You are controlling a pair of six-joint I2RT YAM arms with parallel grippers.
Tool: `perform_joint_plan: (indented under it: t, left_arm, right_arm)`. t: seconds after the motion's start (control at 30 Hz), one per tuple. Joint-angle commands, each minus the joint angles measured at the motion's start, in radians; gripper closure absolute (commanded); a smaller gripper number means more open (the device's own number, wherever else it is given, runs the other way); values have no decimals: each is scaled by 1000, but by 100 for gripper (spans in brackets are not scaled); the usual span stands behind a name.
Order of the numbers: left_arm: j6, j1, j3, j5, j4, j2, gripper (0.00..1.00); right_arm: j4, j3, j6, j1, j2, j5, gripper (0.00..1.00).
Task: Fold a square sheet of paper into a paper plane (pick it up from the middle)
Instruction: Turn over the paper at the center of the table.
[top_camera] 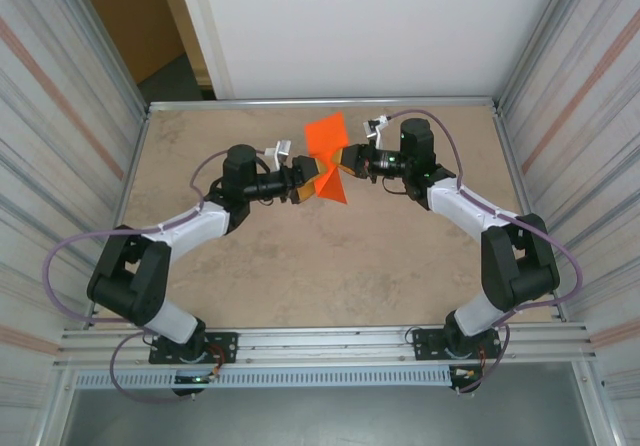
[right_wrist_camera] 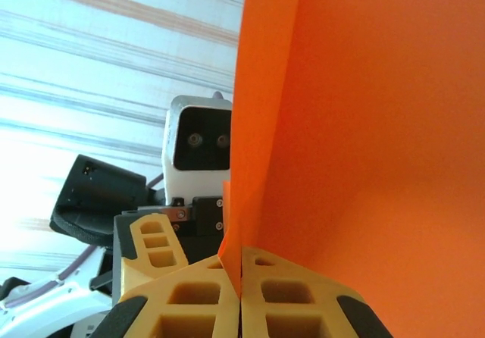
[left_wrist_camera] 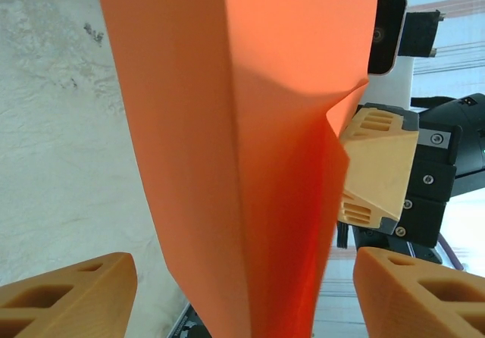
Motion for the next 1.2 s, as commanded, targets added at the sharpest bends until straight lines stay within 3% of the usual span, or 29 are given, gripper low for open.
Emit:
perform_joint_plan:
  t: [0.0,0.4,0.53,0.6,0.73,0.87,1.03,1.17]
  left_arm:
    - [-9,-2,37,34,76,-9,30]
    - [65,2,52,21,-17,-39,64]
    - [76,7,57,18,-37,-32,77]
    - [109,12,76,14,-99,-34,84]
    - [215,22,117,-16,-273,-48,88]
    - [365,38,174,-82,-517,-66,91]
    - [624,25,357,-326,-990,-65,93]
    - [756,-19,507,-559,-1259,-25,93]
  right_arm:
    - [30,18,35,-4,-28,-40,93]
    - [4,4,38,-18,-30,-45,87]
    - [-61,4,17,-30,-38,-33,77]
    - [-163,17,-26,-38,-48,5,65]
    - [-313,27,-107,-68,-81,93,51]
    - [-476,38,-194,-113,-121,218,47]
    - [-611,47,-271,-154,-165,358,45]
    - [-682,55,-310,-164,-192,455,45]
